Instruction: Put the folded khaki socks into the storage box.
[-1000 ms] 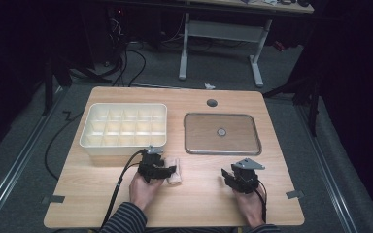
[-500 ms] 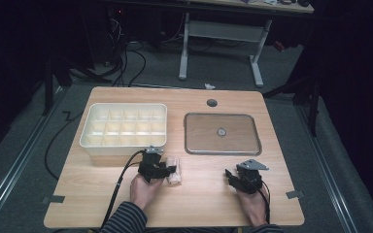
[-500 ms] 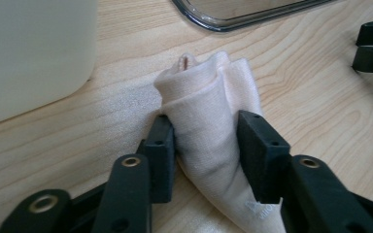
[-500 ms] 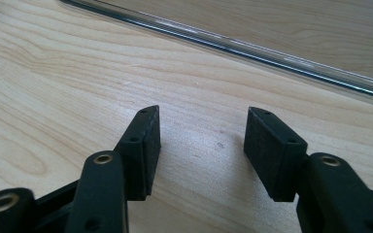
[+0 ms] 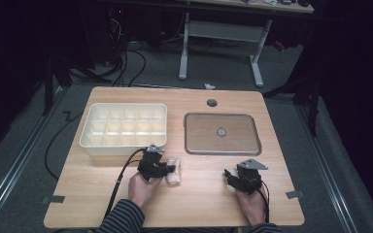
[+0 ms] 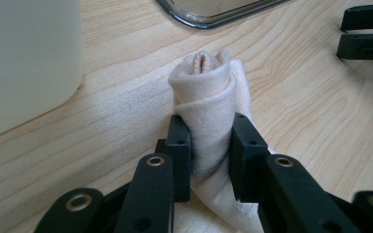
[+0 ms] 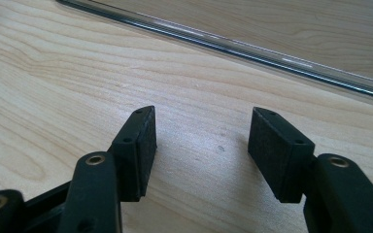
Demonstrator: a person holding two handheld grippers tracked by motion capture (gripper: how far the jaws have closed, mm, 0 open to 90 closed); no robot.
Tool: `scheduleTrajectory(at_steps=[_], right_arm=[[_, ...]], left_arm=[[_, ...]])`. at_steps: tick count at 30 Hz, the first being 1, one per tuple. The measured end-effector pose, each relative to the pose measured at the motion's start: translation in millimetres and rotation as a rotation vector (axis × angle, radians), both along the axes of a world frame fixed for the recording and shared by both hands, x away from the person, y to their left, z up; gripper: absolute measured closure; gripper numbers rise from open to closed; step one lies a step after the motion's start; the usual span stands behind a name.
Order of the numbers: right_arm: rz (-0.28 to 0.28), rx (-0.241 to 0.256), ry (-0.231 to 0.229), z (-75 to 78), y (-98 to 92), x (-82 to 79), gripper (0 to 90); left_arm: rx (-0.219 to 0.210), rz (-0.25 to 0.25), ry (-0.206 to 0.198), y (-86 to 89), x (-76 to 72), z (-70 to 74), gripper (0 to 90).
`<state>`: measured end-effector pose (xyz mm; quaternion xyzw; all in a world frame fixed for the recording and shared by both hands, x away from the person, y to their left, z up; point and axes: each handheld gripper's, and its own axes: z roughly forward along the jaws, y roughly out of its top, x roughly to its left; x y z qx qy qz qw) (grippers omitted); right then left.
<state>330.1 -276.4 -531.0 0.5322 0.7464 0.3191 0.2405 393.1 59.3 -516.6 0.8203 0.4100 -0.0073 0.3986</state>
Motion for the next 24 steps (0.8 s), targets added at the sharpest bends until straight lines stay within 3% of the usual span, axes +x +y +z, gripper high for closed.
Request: scheduleTrajectory(at_steps=[13,24], right_arm=[[0.001,0.001,0.0,0.0,0.0,0.0,43.5],[0.006,0.0,0.001,0.0,0.1,0.0,42.6]], left_arm=[[-0.008,-0.019,-0.015,5.7,-4.3,11.1,74.6],[-0.047,-0.009,-0.024,17.6,-6.3,21.6,74.6]])
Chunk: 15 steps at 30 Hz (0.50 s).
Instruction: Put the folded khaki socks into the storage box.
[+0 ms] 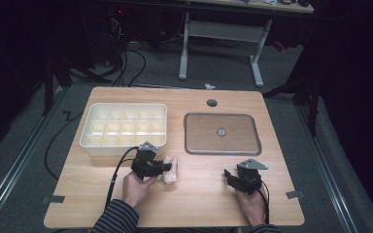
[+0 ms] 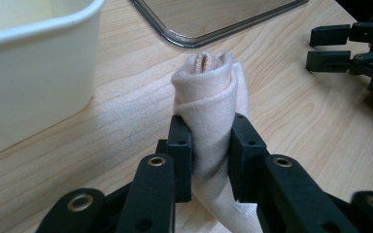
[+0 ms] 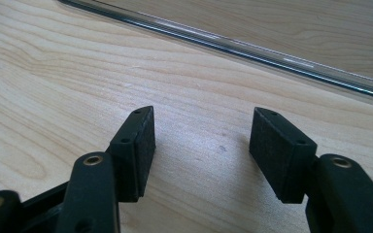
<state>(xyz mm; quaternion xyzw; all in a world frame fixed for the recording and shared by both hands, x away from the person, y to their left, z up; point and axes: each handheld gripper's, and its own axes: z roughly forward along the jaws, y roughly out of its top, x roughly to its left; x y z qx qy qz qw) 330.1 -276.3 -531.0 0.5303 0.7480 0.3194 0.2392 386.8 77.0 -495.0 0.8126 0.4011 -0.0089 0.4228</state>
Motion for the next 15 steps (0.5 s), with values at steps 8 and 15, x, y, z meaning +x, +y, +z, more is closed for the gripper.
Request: scheduleTrajectory(at_steps=[8,15], right_arm=[[0.0,0.0,0.0,0.0,0.0,0.0,42.6],[0.001,-0.001,0.0,-0.1,-0.1,0.0,42.6]], left_arm=[[-0.017,0.006,0.004,8.3,-0.2,2.5,74.5],[-0.033,0.021,-0.001,16.7,-1.6,6.8,74.5]])
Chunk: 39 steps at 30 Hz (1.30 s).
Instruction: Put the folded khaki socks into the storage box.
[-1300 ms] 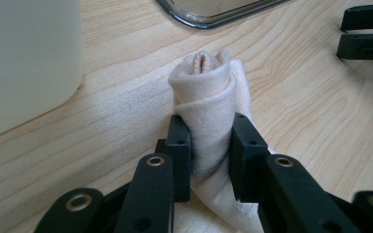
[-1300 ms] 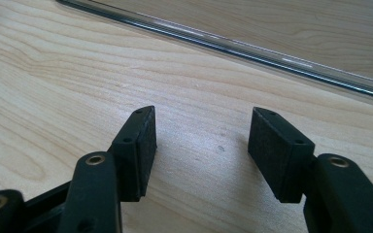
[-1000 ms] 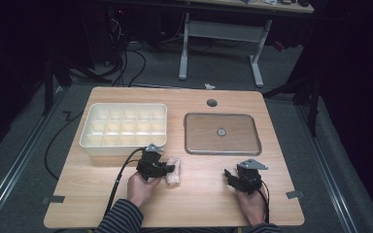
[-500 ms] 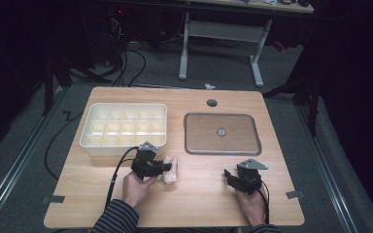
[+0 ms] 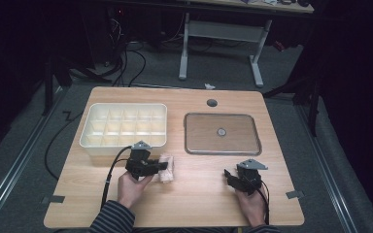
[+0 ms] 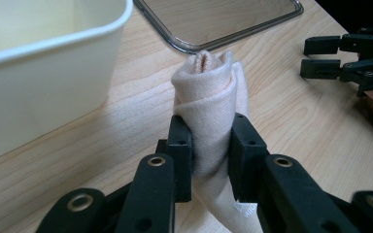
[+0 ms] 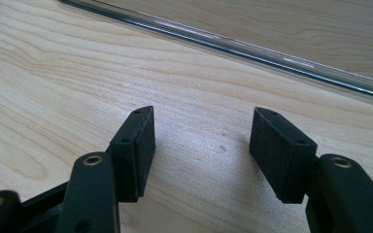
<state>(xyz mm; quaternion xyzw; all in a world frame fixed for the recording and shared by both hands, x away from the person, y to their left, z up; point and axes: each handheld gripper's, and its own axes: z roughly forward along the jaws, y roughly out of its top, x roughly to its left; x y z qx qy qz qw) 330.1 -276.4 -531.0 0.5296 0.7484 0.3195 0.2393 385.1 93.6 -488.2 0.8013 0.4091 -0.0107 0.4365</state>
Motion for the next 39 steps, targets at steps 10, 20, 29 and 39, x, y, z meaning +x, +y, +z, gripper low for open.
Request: scheduleTrajectory(at_steps=[10,20,29,39], right_arm=[[-0.001,0.001,0.001,0.0,0.1,-0.1,42.5],[-0.001,0.002,0.001,0.0,0.0,0.0,42.8],[-0.001,0.002,0.001,0.0,0.0,0.0,42.8],[-0.002,0.001,0.0,0.0,0.0,-0.1,42.7]], left_arm=[[-0.012,0.016,0.005,15.9,1.2,5.2,74.5],[-0.031,0.027,0.018,24.4,4.2,4.9,74.4],[-0.043,0.054,0.017,32.8,6.0,7.6,74.3],[-0.015,0.072,0.009,43.2,7.4,13.4,74.3]])
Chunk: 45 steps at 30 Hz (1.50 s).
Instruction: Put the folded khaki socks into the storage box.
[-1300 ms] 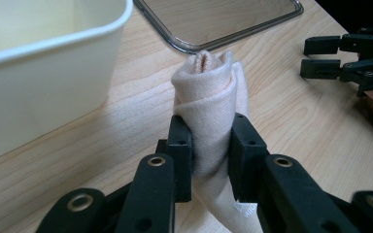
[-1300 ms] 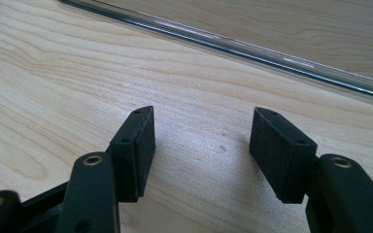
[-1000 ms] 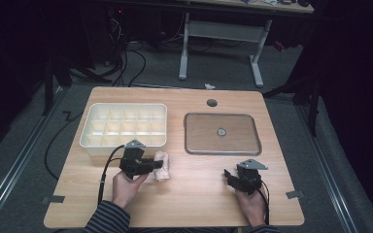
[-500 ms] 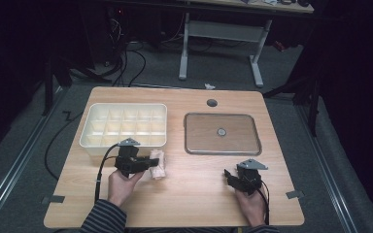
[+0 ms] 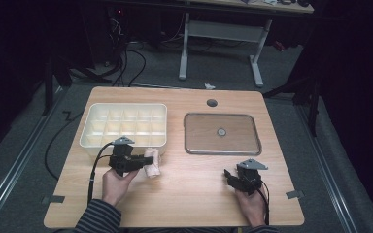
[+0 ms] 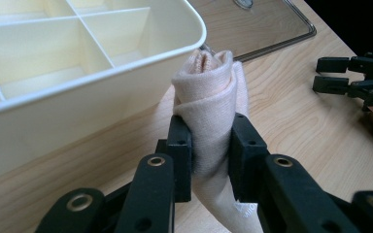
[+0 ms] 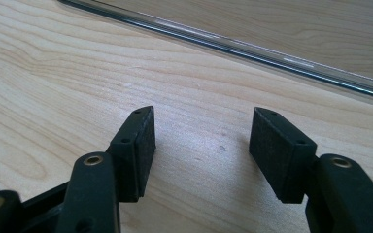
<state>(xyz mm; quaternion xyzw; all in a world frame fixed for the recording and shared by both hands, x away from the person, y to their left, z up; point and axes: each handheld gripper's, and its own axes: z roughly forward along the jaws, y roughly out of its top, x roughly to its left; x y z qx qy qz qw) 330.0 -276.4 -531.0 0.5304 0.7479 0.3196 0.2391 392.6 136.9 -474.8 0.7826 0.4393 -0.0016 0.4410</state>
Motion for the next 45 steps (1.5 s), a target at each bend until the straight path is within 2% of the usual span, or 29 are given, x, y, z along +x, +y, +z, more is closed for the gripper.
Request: scheduleTrajectory(at_steps=[4,6,8,10,18,26,39,45], right_arm=[[-0.001,0.0,0.0,0.0,0.0,0.0,42.7],[-0.001,0.001,0.0,0.0,0.0,0.0,42.7],[0.0,0.001,0.0,0.0,0.0,0.0,42.6],[0.001,0.0,0.0,0.0,0.1,-0.1,42.7],[-0.004,0.001,0.0,-0.1,1.0,1.0,42.7],[-0.001,0.001,-0.001,-0.1,0.8,0.9,42.5],[0.0,0.001,0.0,-0.1,0.9,0.5,42.5],[0.002,0.0,-0.001,-0.1,0.7,0.6,42.5]], left_arm=[[-0.001,0.014,-0.009,3.1,0.7,1.9,74.3],[0.015,0.019,-0.017,5.3,1.6,4.3,74.3],[0.012,0.027,-0.008,10.4,1.9,7.5,74.4],[0.044,0.033,-0.019,13.8,1.5,11.3,74.3],[0.023,0.06,-0.029,24.9,-1.8,17.9,74.4],[0.045,0.082,-0.034,27.2,-0.7,21.8,74.4],[0.056,0.098,-0.068,44.1,-2.8,33.6,74.4],[0.065,0.098,-0.074,49.3,-0.1,33.6,74.4]])
